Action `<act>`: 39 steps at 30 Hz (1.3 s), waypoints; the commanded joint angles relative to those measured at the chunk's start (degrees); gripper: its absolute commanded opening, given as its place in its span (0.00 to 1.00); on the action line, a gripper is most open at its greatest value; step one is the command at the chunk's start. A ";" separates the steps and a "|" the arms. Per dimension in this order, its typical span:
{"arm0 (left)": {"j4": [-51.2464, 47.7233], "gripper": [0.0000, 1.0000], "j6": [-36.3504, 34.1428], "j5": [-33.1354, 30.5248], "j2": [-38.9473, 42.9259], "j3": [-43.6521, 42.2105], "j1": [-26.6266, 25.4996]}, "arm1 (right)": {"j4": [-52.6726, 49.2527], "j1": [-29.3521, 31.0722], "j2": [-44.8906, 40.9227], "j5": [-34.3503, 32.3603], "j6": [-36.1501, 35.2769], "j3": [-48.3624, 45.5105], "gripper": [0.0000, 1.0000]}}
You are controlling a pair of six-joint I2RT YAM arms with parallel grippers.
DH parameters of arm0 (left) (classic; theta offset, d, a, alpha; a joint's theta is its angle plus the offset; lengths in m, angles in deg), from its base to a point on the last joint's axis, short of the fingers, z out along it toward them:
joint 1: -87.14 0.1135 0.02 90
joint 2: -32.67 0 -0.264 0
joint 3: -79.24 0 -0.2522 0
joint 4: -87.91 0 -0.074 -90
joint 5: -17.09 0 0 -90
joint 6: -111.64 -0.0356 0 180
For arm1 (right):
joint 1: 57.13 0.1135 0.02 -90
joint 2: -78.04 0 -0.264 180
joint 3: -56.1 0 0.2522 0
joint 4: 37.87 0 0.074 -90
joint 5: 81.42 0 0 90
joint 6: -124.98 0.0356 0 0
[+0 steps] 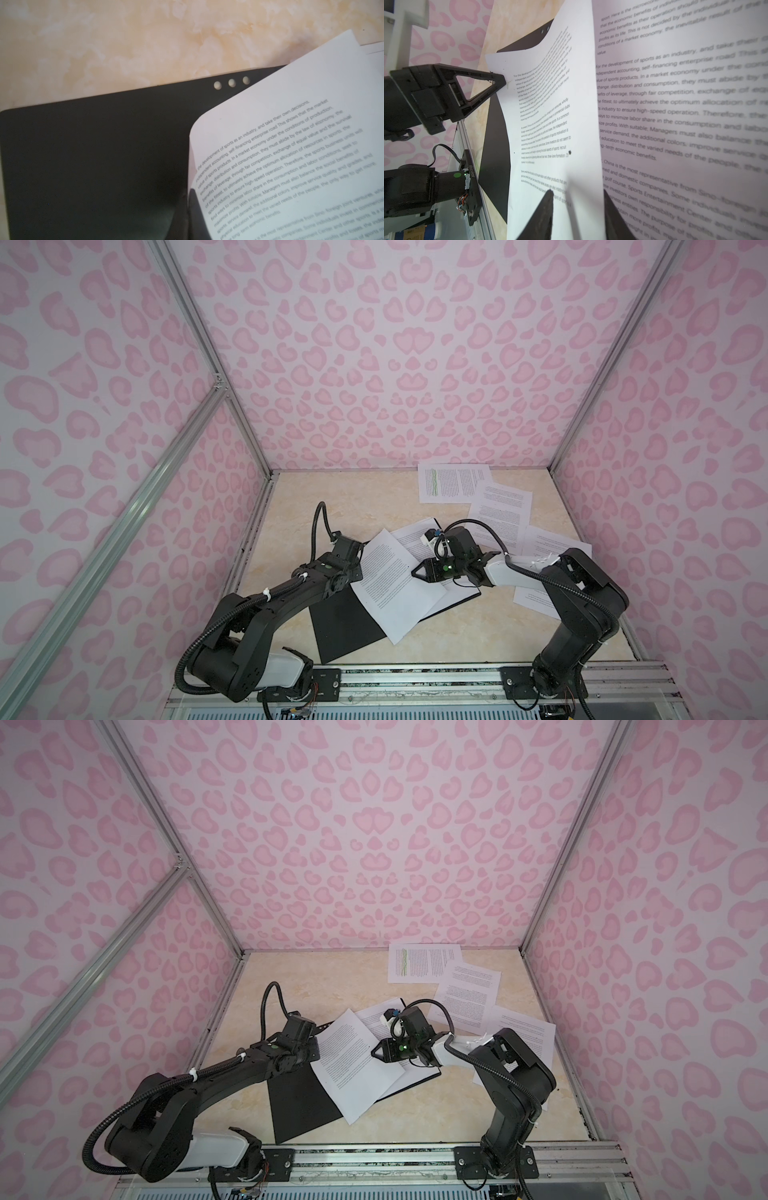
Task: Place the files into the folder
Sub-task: 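Lower the sheet onto the folder with the left gripper while the right grasps its edge, then open and withdraw the left gripper while the right gripper holds the sheet edge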
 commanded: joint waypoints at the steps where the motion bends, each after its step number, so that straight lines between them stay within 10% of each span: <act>1: 1.65 0.04 -0.29 -0.24 -0.23 0.41 0.09 | 0.61 -0.02 0.34 0.89 0.50 0.03 0.33; 19: 3.26 0.05 -0.18 0.84 1.53 -0.53 0.16 | 3.23 -1.58 -0.62 1.99 2.94 -1.57 0.00; 26: 9.35 1.00 -0.63 3.18 15.20 -6.58 0.18 | 5.20 -3.55 -3.71 1.77 3.59 -3.93 0.00; 33: 13.09 0.98 -2.48 5.52 33.65 -13.04 0.17 | 2.24 -11.94 -10.03 -1.35 3.19 -7.75 0.00; 39: 11.90 0.98 -2.59 7.93 36.55 -12.85 0.18 | -17.59 -13.19 -16.28 -22.17 -4.98 -4.41 0.00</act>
